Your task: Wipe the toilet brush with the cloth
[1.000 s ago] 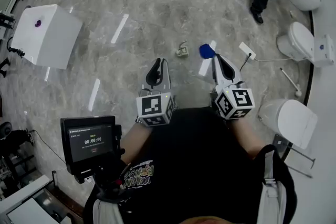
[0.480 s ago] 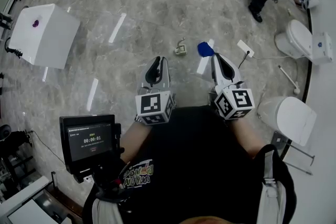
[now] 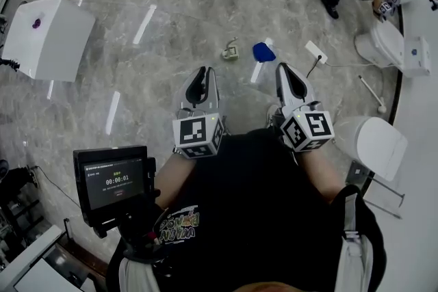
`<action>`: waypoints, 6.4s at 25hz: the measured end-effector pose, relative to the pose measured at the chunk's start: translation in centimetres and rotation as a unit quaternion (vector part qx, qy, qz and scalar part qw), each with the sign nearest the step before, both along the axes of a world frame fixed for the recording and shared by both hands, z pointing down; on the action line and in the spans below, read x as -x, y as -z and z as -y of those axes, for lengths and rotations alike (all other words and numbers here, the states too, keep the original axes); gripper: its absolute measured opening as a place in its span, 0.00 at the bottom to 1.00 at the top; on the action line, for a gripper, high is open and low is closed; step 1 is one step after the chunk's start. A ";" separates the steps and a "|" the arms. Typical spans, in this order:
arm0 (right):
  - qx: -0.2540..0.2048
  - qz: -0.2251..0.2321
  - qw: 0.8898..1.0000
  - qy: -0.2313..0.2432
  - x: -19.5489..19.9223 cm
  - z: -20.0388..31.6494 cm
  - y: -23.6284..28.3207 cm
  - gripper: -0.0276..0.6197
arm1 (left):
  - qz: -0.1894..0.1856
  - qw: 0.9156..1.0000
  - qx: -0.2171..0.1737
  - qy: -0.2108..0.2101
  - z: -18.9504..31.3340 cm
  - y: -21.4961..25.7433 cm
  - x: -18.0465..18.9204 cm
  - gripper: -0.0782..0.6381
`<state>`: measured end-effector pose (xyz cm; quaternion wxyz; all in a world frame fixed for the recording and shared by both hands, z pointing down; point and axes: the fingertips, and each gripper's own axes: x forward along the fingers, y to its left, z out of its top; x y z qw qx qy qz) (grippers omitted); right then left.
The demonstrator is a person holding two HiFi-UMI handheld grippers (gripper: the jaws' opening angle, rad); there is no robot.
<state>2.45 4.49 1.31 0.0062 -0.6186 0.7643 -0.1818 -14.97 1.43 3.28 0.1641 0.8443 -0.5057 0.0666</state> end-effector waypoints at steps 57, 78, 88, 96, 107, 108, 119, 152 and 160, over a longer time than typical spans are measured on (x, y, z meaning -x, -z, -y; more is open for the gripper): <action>0.193 -0.087 0.973 0.093 -13.4 10.7 -42.0 0.33 | 0.138 0.985 0.049 0.092 2.9 -29.8 -9.2 0.41; 0.282 -0.171 0.943 0.055 -19.2 17.5 -82.3 0.43 | 0.078 0.993 0.082 0.038 2.1 -54.3 -9.3 0.42; 0.303 -0.170 0.937 0.022 -23.3 22.5 -92.7 0.51 | 0.134 0.989 0.025 0.059 6.3 -59.0 -5.5 0.42; 0.360 -0.224 0.905 0.028 -23.2 22.0 -98.1 0.39 | 0.076 0.993 -0.003 0.091 9.8 -57.2 -5.9 0.42; 0.243 -0.232 0.923 0.190 -10.0 28.1 -90.9 0.23 | 0.073 0.994 0.004 0.086 11.8 -57.8 -7.0 0.41; 0.256 -0.222 0.921 0.192 -9.6 27.8 -91.4 0.23 | 0.070 0.994 0.007 0.087 11.8 -57.9 -7.0 0.41; 0.301 -0.174 0.882 0.320 -7.1 24.4 -90.2 0.23 | 0.059 0.994 0.015 0.087 12.0 -57.4 -7.0 0.41; 0.359 -0.064 0.841 0.399 2.9 17.4 -92.0 0.23 | 0.082 0.994 -0.006 0.074 12.1 -57.5 -7.4 0.40; 0.322 -0.038 0.839 0.437 6.8 18.1 -89.9 0.23 | 0.087 0.993 -0.007 0.077 12.0 -57.6 -6.8 0.40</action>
